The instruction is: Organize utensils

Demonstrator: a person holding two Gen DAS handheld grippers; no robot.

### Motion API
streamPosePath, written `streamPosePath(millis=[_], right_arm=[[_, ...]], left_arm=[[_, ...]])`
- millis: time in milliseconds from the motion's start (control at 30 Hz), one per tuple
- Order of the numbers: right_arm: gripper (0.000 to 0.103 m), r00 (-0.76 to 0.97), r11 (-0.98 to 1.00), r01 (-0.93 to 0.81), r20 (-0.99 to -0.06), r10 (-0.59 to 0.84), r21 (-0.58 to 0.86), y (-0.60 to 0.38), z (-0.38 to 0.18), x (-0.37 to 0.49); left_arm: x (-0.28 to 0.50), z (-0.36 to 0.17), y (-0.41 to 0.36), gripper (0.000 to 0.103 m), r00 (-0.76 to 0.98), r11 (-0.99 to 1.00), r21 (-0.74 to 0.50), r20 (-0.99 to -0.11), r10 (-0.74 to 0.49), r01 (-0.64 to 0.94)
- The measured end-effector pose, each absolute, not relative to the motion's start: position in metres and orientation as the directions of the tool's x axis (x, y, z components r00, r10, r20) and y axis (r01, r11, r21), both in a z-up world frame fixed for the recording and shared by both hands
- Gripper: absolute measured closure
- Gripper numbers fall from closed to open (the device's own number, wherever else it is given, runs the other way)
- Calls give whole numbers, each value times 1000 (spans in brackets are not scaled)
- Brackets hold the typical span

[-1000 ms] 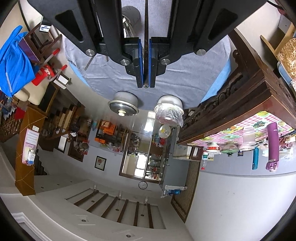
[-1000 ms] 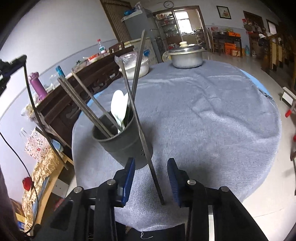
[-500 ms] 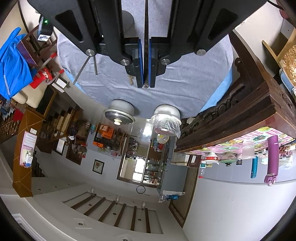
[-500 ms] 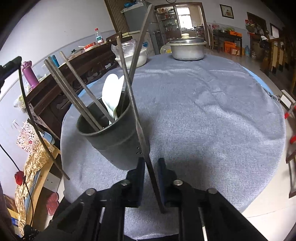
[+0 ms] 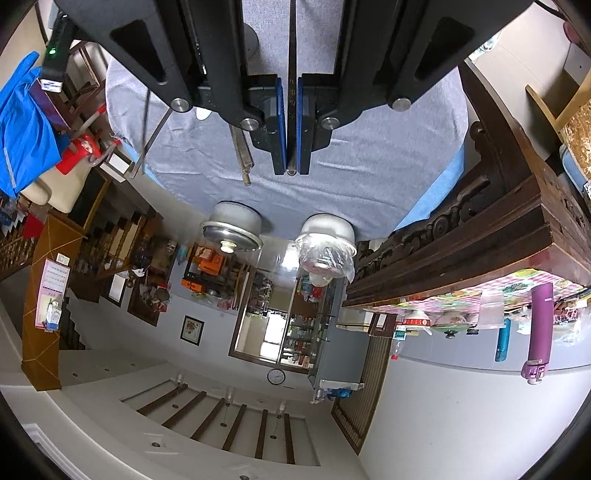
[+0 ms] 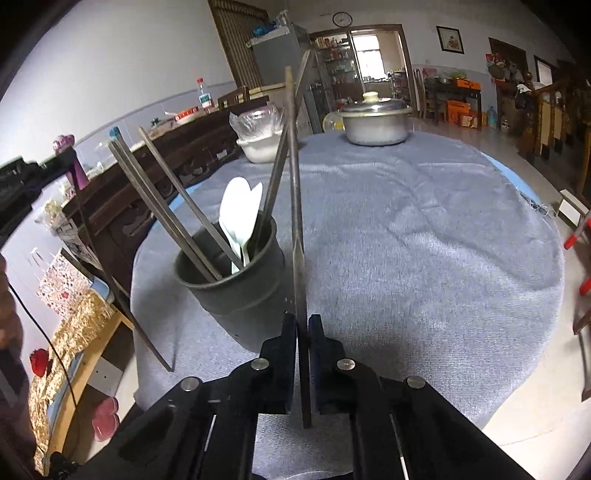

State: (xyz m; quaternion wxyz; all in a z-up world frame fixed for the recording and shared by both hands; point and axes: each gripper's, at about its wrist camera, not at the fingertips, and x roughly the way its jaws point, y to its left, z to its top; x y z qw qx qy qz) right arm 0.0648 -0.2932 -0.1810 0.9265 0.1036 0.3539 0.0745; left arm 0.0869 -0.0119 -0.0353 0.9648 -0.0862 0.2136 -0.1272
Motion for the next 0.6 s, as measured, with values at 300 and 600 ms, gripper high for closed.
streamPosePath(millis=[300, 600], right_arm=[[96, 805, 947, -86, -539, 250, 310, -303, -164, 49], [96, 816, 936, -86, -515, 263, 342, -308, -161, 47]], left_arm=[[85, -37, -11, 98, 876, 952, -221, -388, -287, 213], [83, -37, -13, 98, 880, 955, -207, -385, -279, 212]])
